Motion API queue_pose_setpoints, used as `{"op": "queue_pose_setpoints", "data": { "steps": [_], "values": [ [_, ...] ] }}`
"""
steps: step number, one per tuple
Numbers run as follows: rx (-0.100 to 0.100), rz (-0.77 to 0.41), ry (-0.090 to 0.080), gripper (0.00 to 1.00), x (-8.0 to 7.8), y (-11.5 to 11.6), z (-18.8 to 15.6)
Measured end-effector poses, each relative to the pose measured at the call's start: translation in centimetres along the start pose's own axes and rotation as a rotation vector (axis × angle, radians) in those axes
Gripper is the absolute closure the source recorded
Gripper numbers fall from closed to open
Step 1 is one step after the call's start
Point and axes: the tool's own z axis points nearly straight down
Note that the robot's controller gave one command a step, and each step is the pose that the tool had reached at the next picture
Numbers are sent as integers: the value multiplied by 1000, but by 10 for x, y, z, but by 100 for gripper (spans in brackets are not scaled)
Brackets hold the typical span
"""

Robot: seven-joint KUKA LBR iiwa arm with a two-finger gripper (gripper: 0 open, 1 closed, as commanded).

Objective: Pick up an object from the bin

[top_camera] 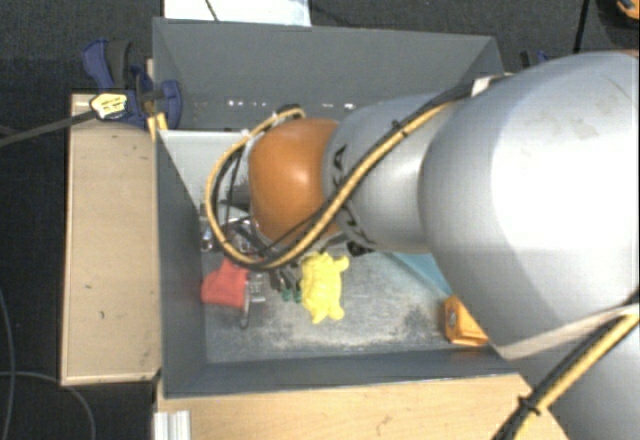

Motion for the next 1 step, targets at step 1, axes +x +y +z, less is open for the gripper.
{"op": "queue_pose_setpoints", "data": {
  "steps": [1],
  "values": [
    [0,-39,1,100,5,4,-3]
  ]
}}
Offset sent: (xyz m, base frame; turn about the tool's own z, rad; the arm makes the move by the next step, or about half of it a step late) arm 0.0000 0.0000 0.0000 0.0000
